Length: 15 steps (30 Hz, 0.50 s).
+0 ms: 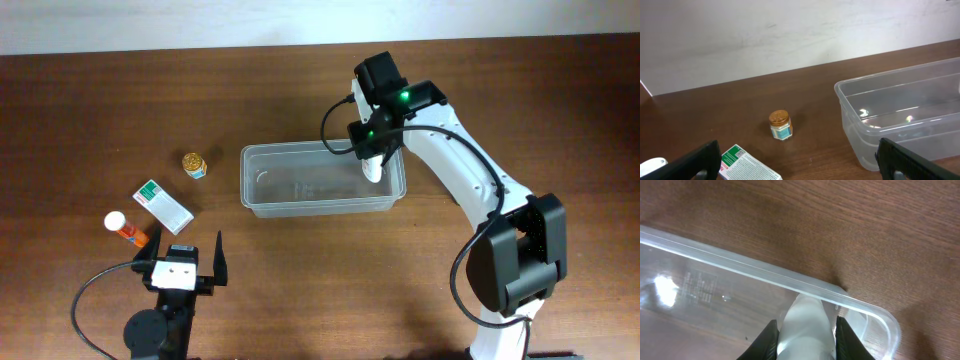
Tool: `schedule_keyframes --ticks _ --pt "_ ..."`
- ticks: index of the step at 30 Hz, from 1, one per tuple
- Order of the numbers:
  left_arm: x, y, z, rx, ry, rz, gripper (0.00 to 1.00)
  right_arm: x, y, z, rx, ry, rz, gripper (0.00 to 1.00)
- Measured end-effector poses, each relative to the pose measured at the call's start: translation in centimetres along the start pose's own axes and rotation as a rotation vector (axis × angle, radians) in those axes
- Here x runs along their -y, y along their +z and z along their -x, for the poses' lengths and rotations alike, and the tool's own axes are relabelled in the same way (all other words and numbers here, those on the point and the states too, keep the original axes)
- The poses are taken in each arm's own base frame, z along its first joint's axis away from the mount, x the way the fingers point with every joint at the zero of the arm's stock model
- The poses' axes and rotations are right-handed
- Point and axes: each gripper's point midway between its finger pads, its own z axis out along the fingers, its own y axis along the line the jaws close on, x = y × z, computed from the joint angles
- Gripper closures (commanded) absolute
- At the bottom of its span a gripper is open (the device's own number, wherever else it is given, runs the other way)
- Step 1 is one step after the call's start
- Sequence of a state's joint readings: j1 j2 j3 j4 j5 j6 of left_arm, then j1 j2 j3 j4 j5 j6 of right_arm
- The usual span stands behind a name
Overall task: Pack container
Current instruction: 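Carry the spray bottle over the container and lower it inside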
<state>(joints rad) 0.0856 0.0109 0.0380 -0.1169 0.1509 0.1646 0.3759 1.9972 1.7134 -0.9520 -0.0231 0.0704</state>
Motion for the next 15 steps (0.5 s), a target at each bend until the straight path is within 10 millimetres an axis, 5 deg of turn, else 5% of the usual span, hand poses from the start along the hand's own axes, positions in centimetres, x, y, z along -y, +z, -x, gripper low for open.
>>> schedule_keyframes --ticks 15 --pt "0.0 0.0 0.0 0.0 0.0 0.0 0.01 0.2 2.7 0.4 0.072 0.049 -0.005 0.79"
